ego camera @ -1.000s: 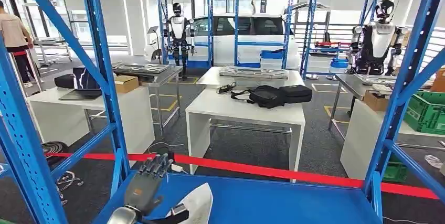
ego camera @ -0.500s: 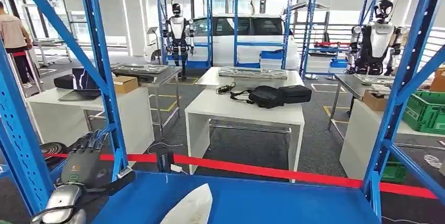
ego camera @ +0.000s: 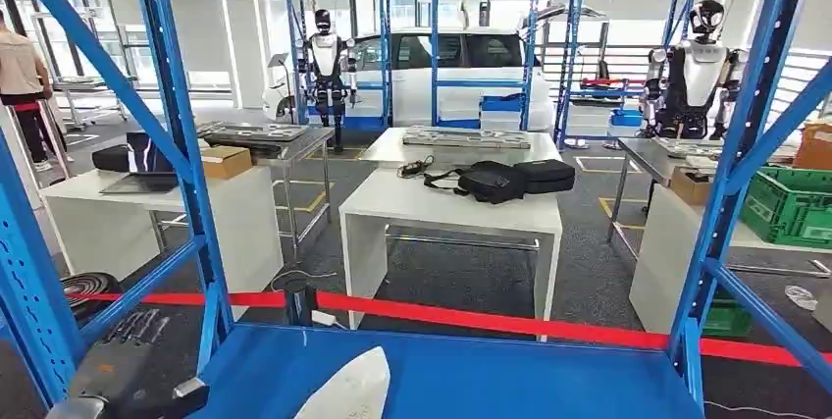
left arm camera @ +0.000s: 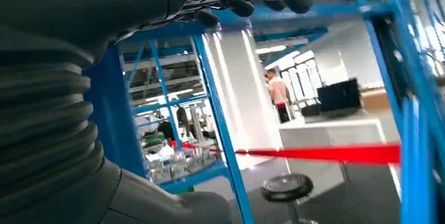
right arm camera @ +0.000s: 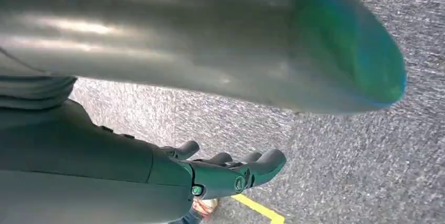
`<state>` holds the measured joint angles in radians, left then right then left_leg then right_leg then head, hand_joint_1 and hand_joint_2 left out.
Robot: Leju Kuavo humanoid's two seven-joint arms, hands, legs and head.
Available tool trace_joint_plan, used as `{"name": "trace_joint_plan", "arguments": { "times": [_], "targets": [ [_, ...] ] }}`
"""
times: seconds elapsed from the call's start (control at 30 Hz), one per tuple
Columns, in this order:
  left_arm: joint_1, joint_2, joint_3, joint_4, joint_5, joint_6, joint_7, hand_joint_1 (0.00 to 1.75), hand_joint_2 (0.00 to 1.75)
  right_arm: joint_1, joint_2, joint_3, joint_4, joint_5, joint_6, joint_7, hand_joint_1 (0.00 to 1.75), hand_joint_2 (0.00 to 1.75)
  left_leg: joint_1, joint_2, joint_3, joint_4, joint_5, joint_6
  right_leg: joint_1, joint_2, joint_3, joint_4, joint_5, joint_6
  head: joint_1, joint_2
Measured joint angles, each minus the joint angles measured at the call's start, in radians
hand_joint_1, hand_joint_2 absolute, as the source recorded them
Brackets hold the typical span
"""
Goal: Take the parts from the cabinet and place them on the table.
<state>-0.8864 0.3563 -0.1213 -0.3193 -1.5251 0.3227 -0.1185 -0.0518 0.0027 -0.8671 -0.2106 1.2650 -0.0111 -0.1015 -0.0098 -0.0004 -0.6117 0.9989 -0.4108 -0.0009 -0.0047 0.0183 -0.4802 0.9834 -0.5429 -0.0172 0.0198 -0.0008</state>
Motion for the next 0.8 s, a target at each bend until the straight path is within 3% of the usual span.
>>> {"name": "trace_joint_plan", "arguments": {
  "times": [0.43,0.57,0.67,0.8],
  "targets": [
    [0.072,-0.107,0.0,-0.016,0.008,0.255,-0.165,0.0,1.75,-0.002,0.002,-0.016,0.0,0.021,-0.001,0.0,0.0,0.0,-0.001,-0.005,0.0,0.0,0.0,-0.001,0.0,-0.005,0.002,0.0,-0.001,-0.002,0.0,0.0],
    [0.083,-0.126,0.0,-0.024,0.01,0.278,-0.18,0.0,1.75,-0.002,0.003,-0.018,0.0,0.022,-0.001,0.001,0.0,0.0,-0.001,-0.005,0.0,0.0,0.0,-0.001,0.0,-0.005,0.002,0.0,-0.001,-0.001,0.0,0.0],
    [0.086,-0.146,0.0,-0.031,0.031,0.327,-0.231,0.0,1.75,-0.003,0.005,-0.022,0.0,0.022,-0.001,0.007,0.0,0.0,-0.001,-0.007,0.0,0.0,0.0,-0.001,0.0,-0.007,0.002,0.0,-0.001,-0.001,0.0,0.0],
    [0.088,-0.178,0.0,-0.035,0.024,0.311,-0.252,0.0,1.75,-0.003,0.006,-0.023,0.0,0.022,-0.004,0.0,0.0,0.0,-0.001,-0.006,0.0,0.0,0.0,-0.001,0.0,-0.007,0.002,0.0,-0.001,-0.001,0.0,0.0]
  ]
}}
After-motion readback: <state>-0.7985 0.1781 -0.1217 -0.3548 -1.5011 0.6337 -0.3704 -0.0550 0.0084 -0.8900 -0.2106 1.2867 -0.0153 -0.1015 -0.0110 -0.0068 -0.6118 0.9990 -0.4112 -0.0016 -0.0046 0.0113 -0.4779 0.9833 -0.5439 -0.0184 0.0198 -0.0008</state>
